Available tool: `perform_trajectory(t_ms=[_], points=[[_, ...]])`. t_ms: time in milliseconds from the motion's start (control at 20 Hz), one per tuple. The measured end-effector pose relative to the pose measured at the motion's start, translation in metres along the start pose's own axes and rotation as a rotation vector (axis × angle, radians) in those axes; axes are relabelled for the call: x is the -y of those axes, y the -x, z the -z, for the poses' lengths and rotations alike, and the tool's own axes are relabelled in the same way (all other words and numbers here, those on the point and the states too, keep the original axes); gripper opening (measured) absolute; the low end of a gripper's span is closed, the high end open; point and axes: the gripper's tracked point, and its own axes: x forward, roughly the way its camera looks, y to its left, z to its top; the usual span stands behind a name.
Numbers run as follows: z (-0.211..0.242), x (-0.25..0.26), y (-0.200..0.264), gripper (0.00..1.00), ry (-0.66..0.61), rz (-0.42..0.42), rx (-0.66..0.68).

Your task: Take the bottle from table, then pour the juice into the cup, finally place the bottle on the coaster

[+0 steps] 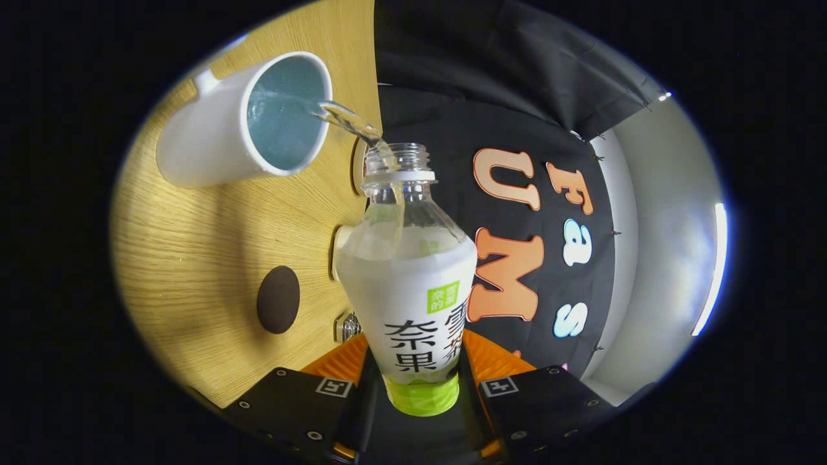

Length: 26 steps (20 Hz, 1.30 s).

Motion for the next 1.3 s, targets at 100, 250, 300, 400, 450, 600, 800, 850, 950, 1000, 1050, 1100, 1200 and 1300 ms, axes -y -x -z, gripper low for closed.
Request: perform_trajectory(t_ms=[100,250,300,400,450,600,800,850,950,1000,1050,1100,1200,1300], points=[[-0.0007,0.0007,0.0006,0.57,0.009,0.003,0.001],[-0.003,0.0024,0.0017,0.57,0.021,0.005,0.004],[-0.0035,0.0033,0.002,0.57,0.025,0.008,0.004],[-0.0032,0.0037,0.0027,0.57,0.028,0.013,0.006],[-0.0021,0.0029,0.0033,0.57,0.028,0.016,0.007],[-0.0023,0.0037,0.0021,0.57,0.033,0.031,0.012],[-0.0023,0.0043,0.0014,0.57,0.047,0.041,0.017],[-0.0021,0.0045,0.0018,0.57,0.052,0.045,0.016],[-0.0018,0.0043,0.0024,0.57,0.059,0.048,0.015],[-0.0022,0.0049,0.0019,0.57,0.061,0.048,0.015],[-0.0031,0.005,0.0024,0.57,0.064,0.048,0.015],[-0.0028,0.0049,0.002,0.57,0.066,0.049,0.015],[-0.0063,0.0052,0.0026,0.57,0.07,0.047,0.024],[-0.0071,0.0056,0.003,0.57,0.079,0.04,0.034]])
